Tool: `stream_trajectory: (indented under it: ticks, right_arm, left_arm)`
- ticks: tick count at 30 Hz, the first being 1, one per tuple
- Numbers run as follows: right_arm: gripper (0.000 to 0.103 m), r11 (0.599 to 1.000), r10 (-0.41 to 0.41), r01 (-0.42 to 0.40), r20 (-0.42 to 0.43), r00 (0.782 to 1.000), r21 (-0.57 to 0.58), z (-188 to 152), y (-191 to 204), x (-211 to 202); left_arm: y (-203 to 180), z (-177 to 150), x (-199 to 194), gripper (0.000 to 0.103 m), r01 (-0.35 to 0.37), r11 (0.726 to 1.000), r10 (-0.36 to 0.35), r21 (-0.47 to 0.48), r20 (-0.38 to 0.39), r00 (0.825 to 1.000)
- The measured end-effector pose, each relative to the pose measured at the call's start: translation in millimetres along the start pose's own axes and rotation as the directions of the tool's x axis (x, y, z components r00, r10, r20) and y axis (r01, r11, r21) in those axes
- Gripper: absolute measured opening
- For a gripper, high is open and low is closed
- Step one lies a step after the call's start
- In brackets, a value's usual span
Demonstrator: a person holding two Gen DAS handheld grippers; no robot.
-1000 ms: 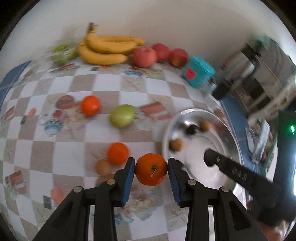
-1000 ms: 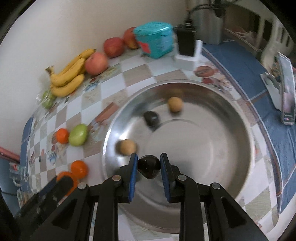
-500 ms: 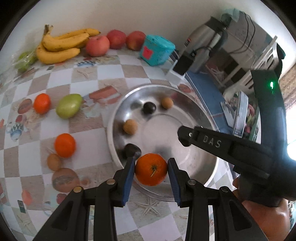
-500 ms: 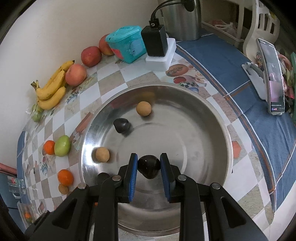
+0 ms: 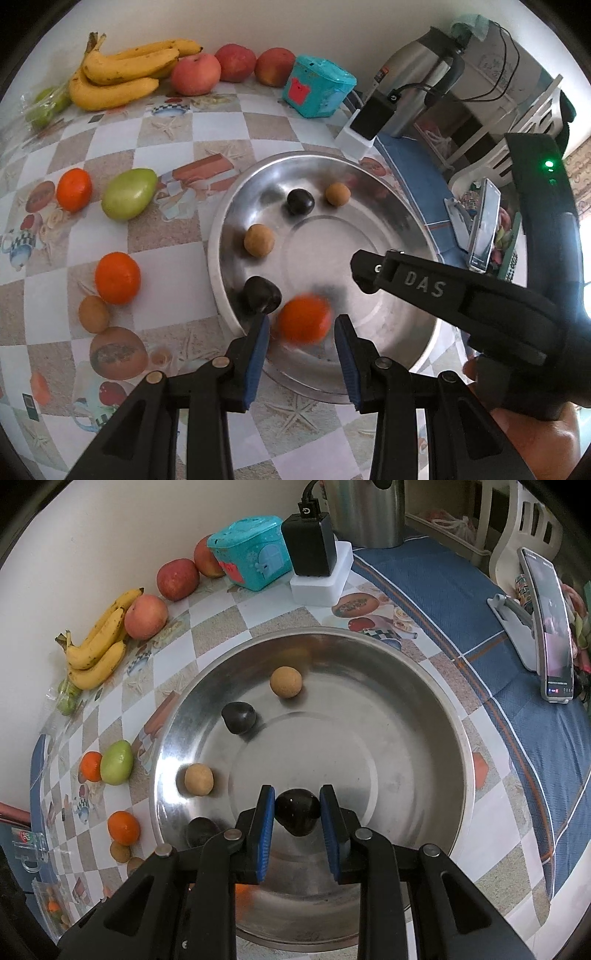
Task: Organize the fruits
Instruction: 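Open both grippers to drop the orange and plum into the bowl, then withdraw both open grippers from the bowl toward the remaining fruits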
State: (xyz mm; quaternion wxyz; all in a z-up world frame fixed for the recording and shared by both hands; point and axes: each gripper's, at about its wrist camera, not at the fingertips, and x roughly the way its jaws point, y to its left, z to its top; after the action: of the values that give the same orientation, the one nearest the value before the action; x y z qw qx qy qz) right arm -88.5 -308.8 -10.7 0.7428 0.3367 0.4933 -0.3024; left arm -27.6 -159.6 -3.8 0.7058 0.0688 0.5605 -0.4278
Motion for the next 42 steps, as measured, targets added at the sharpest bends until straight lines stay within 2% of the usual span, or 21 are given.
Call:
stream_trajectory:
  ticks: [6, 9, 11, 15, 18, 19, 20, 21, 22, 26, 30, 34, 42]
  right_arm:
    - [0.030, 1.000, -0.004, 0.004, 0.000, 1.000, 0.010, 1.2, -1.7, -0.7]
    - [0.045, 1.000, -0.017, 0.017, 0.003, 1.000, 0.006, 1.7, -1.2, -1.0]
    - [0.049, 1.000, -0.018, 0.018, 0.005, 1.000, 0.005, 1.9, -0.8, -1.1]
    - [0.067, 0.999, -0.031, 0.031, 0.014, 0.999, 0.008, 2.5, -1.5, -2.3]
    - [0.069, 0.999, -0.037, 0.037, 0.021, 0.999, 0.005, 2.7, -1.1, -3.1]
    - [0.069, 0.999, -0.039, 0.039, 0.021, 0.999, 0.002, 2.7, -0.6, -2.8]
    - [0.071, 0.999, -0.042, 0.042, 0.022, 0.999, -0.002, 2.6, 0.1, -2.7]
    - [0.077, 0.999, -0.044, 0.044, 0.021, 0.999, -0.004, 2.6, 0.7, -2.4]
    - [0.079, 0.999, -0.043, 0.043, 0.022, 0.999, -0.005, 2.5, 1.2, -2.7]
    - [0.079, 0.999, -0.040, 0.041, 0.030, 0.999, -0.015, 1.8, 5.1, -4.3]
    - [0.079, 0.998, -0.036, 0.038, 0.032, 0.999, -0.041, -0.6, 13.4, -5.3]
    - [0.079, 0.997, -0.030, 0.032, 0.030, 0.999, -0.073, -4.1, 25.0, -5.6]
    - [0.079, 0.983, -0.014, 0.020, 0.034, 0.999, -0.182, -15.3, 60.1, -9.5]
  left_arm:
    - [1.3, 0.2, -2.6, 0.040, -0.005, 1.000, 0.005, -0.007, 0.008, 1.000]
    - [6.8, 1.6, -3.8, 0.040, -0.015, 0.999, 0.015, -0.028, 0.013, 1.000]
    - [11.5, 2.5, -4.5, 0.042, -0.022, 0.999, 0.023, -0.048, 0.014, 1.000]
    - [25.3, 5.2, -7.1, 0.057, -0.065, 0.993, 0.067, -0.100, 0.023, 0.997]
    - [37.5, 6.4, -9.7, 0.063, -0.101, 0.984, 0.106, -0.148, 0.028, 0.994]
    - [43.1, 6.9, -10.8, 0.069, -0.118, 0.978, 0.124, -0.171, 0.027, 0.992]
    - [49.7, 7.0, -12.4, 0.073, -0.144, 0.969, 0.152, -0.200, 0.025, 0.988]
    - [53.9, 6.3, -13.4, 0.079, -0.168, 0.961, 0.178, -0.221, 0.024, 0.984]
    - [59.8, 5.7, -15.4, 0.082, -0.198, 0.949, 0.210, -0.246, 0.026, 0.977]
    - [80.6, 3.8, -24.8, 0.084, -0.272, 0.910, 0.296, -0.315, 0.031, 0.955]
    - [101.7, 1.4, -37.3, 0.096, -0.311, 0.864, 0.355, -0.397, 0.041, 0.934]
    - [122.9, -1.6, -48.9, 0.097, -0.337, 0.816, 0.397, -0.470, 0.033, 0.917]
    - [157.7, -8.9, -62.1, 0.097, -0.364, 0.736, 0.435, -0.571, -0.014, 0.900]
